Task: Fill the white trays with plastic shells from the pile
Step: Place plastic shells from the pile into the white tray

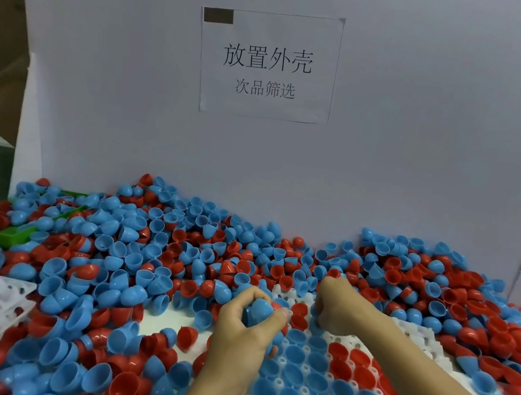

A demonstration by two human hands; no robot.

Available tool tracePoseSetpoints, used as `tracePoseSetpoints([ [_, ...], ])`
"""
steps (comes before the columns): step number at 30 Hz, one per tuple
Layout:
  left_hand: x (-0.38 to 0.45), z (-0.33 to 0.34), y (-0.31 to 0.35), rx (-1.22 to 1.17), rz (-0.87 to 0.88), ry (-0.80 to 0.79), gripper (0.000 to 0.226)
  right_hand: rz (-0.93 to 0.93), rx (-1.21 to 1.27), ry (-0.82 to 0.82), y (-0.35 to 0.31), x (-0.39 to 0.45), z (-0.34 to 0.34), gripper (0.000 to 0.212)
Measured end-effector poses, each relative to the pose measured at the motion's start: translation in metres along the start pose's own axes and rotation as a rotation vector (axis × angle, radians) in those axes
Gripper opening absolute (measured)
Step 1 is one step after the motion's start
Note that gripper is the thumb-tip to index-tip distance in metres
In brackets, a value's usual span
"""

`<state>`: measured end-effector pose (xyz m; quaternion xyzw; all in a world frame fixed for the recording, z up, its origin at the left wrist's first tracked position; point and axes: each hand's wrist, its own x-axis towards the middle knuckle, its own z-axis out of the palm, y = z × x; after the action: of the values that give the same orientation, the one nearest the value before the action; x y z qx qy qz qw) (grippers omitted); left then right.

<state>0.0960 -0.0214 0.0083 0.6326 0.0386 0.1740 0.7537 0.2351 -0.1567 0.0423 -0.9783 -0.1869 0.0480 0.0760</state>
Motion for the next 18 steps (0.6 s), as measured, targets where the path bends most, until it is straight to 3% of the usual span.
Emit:
tracePoseSetpoints([
  [2,0.001,-0.001,0.001,-0.015,-0.003,0.002,0.033,-0.009,-0.057,-0.045,-0.002,0.004,0.003,0.006],
  [6,0.001,-0.003,0.001,-0.028,-0.009,0.005,0.029,-0.027,-0.119,-0.066,-0.005,0.005,0.002,0.016],
  [18,0.003,-0.007,0.001,-0.035,-0.02,0.042,0.03,-0.098,-0.123,-0.16,0.001,-0.017,0.0,0.018],
])
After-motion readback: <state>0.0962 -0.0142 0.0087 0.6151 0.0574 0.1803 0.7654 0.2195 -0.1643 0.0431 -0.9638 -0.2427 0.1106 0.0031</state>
